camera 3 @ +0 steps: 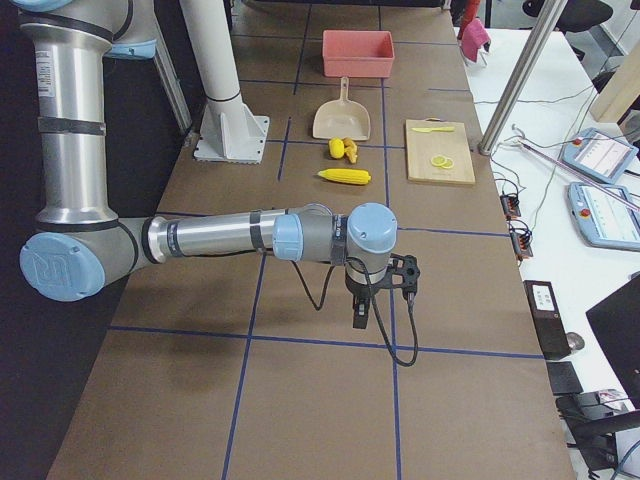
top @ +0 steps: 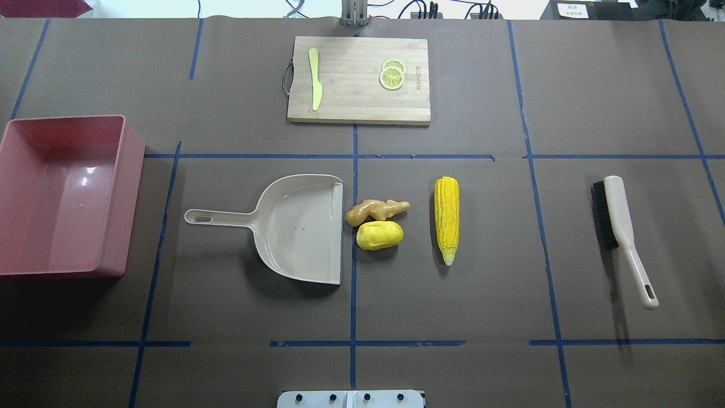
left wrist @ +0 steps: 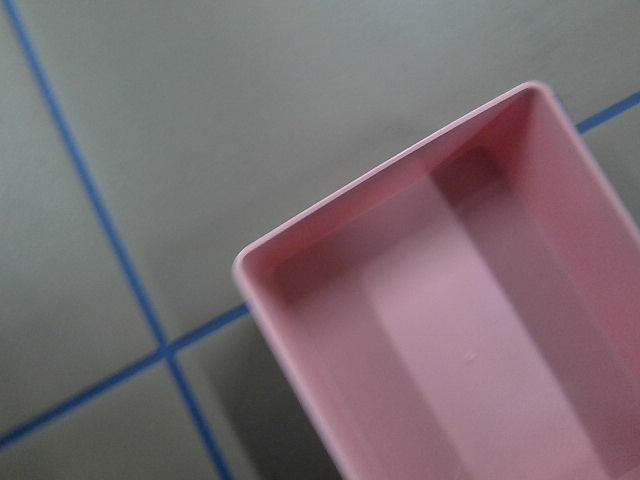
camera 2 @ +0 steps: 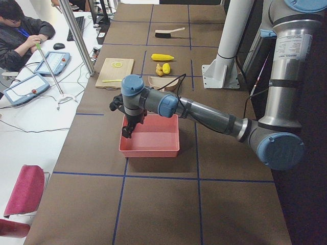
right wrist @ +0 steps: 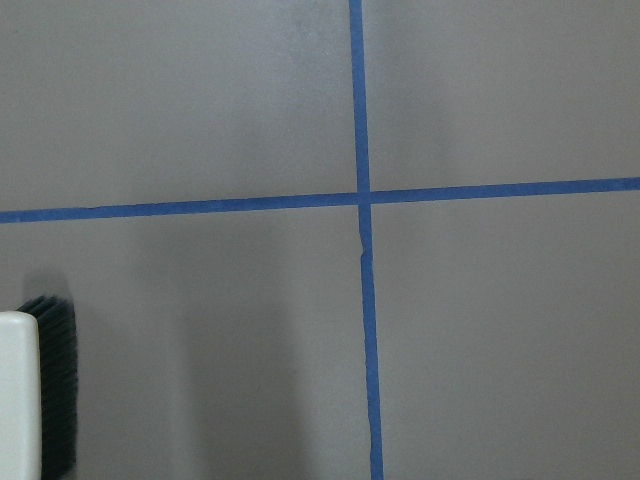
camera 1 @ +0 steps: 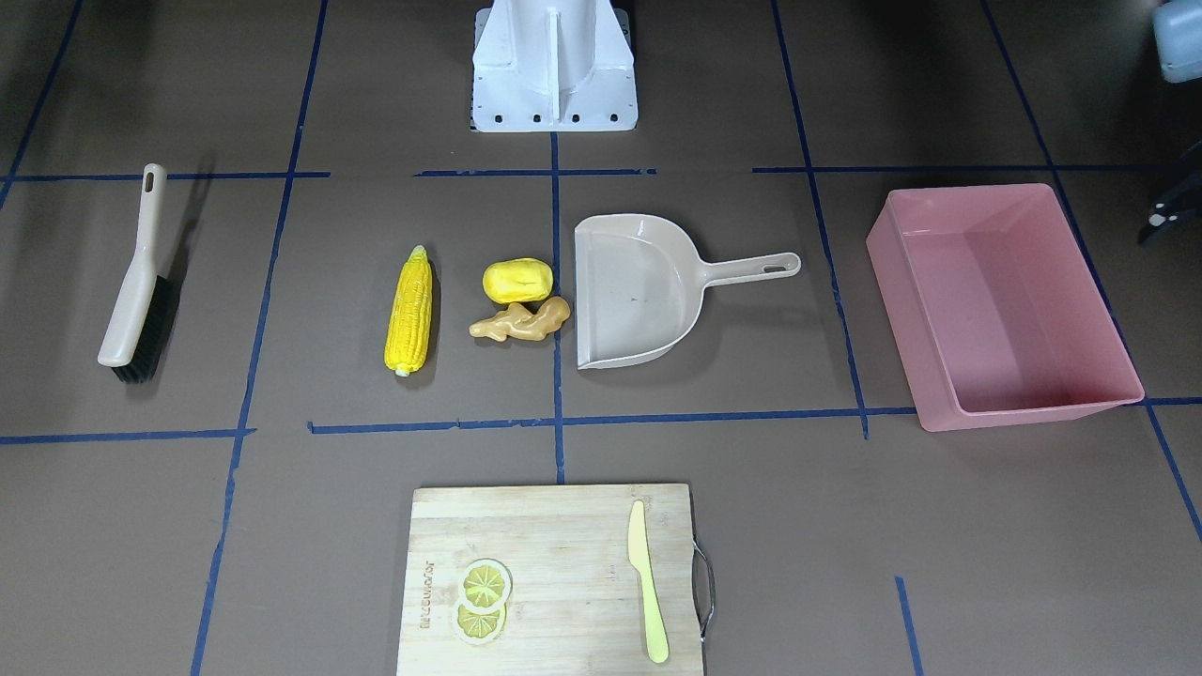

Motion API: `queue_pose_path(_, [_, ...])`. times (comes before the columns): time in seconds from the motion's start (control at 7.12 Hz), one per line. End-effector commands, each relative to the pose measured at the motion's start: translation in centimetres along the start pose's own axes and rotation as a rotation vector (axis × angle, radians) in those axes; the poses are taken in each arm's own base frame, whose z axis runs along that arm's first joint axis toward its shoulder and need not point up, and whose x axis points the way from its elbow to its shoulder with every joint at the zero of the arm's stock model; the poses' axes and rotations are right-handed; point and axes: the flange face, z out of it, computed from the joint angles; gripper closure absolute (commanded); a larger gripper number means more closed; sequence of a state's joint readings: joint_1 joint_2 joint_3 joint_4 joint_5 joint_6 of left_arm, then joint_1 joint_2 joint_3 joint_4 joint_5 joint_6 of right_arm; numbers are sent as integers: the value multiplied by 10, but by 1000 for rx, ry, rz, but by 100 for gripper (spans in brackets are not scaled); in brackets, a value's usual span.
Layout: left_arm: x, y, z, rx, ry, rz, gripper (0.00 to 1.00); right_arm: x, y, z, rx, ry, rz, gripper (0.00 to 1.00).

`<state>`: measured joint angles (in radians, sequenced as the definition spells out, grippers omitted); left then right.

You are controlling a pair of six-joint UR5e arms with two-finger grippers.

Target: Sweep and dump trash into bin

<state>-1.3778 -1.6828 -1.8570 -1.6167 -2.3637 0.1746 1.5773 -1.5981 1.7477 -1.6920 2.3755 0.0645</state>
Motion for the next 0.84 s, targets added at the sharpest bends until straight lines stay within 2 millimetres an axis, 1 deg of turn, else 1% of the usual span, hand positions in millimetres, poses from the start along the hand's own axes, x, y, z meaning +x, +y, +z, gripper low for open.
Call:
queue_pose_path(0.0, [37, -41, -20, 118, -6, 110, 0, -5, 0, 4, -8, -2, -7, 0])
queue_pose_path(0.14, [48, -43, -22, 119, -21, 131, 0, -6, 0, 3, -6, -4, -11, 0])
queue_pose_path(0.28, [86, -57, 23, 61, -82, 212, 0, -9, -1, 2, -6, -19, -6, 0])
queue_pose_path(0.42, [116, -70, 33, 58, -71, 258, 0, -16, -6, 1, -4, -21, 21, 0])
queue_pose_path(0.56, [150, -82, 35, -2, -38, 277, 0, -28, -15, -2, 1, -26, 67, 0])
queue_pose_path(0.7, [209, -108, 40, -91, 22, 336, 0, -34, -17, 0, -3, -26, 74, 0])
